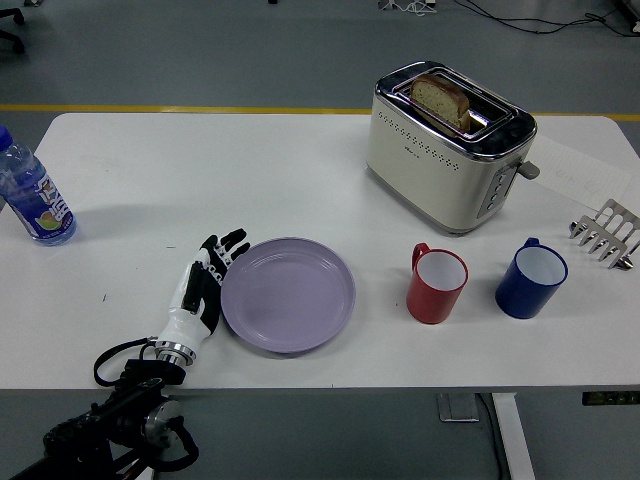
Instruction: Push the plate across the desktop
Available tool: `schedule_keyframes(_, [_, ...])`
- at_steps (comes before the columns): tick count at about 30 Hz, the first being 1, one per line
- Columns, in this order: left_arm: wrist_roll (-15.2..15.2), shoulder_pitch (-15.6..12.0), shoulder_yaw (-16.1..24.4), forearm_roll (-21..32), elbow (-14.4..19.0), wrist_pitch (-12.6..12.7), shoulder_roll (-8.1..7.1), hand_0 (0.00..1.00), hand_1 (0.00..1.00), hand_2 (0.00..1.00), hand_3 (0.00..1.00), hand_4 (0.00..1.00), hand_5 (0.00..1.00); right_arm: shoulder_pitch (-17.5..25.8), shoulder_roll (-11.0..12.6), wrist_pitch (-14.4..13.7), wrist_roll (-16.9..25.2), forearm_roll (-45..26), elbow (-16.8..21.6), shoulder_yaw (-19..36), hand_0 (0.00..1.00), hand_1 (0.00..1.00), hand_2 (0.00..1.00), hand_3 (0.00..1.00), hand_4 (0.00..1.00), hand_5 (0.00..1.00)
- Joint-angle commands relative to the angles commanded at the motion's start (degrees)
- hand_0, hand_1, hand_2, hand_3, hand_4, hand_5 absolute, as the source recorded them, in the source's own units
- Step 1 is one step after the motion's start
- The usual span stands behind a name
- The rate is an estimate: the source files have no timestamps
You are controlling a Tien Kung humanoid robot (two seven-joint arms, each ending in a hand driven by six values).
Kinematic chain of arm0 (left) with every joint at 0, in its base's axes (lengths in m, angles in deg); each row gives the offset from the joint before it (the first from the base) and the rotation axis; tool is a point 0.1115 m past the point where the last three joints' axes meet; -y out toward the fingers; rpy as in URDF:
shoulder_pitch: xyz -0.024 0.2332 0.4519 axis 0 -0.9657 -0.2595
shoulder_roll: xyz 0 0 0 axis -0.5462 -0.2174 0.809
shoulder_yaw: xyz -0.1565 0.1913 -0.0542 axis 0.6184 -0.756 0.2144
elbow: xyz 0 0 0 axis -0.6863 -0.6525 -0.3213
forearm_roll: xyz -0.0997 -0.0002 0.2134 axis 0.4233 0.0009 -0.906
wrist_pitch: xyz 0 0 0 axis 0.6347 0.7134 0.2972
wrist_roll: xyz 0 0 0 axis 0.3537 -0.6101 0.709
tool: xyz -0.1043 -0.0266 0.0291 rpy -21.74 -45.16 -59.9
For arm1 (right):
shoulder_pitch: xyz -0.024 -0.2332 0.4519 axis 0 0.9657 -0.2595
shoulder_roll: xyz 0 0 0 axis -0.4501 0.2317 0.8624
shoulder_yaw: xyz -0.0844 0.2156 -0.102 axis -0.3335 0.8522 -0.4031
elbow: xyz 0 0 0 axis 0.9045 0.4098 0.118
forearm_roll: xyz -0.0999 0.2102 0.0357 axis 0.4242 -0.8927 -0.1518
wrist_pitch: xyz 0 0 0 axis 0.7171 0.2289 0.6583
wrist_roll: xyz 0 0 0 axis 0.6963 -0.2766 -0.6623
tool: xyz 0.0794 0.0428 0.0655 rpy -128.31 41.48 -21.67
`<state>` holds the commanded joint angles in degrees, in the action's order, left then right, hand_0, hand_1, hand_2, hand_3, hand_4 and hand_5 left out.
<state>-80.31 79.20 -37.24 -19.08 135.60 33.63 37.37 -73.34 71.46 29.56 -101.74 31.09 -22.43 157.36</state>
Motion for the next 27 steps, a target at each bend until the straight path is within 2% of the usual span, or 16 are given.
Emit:
schedule_keyframes(10, [0.0, 2.64, -5.86, 0.56, 0.75, -0.18, 1.13, 0.867, 0.878, 0.889, 0.75, 0.463, 0.998, 0.09, 0.12, 0.01, 0.05, 0.18, 0.0, 0.14, 0.516, 0.488, 0.595, 0.544, 0.221, 0.248])
schedule_keyframes(13, [0.0, 2.93, -6.19, 0.53, 0.76, -0.23, 1.32, 0.867, 0.878, 0.891, 0.753, 0.461, 0.998, 0.07, 0.14, -0.05, 0.07, 0.11, 0.0, 0.1, 0.516, 0.488, 0.595, 0.544, 0.222, 0.248])
schedule_keyframes(22, [0.0, 2.81, -4.42, 0.34, 0.52, -0.1, 1.61, 0.866, 0.879, 0.892, 0.753, 0.46, 0.998, 0.01, 0.22, -0.19, 0.13, -0.05, 0.0, -0.05, 0.516, 0.488, 0.595, 0.545, 0.22, 0.246])
schedule_keyframes(27, [0.0, 2.05, -0.36, -0.93, 0.32, 0.28, 1.85, 0.864, 0.879, 0.893, 0.753, 0.458, 0.998, -0.06, 0.21, -0.2, 0.15, -0.19, 0.0, -0.14, 0.515, 0.488, 0.595, 0.545, 0.22, 0.24])
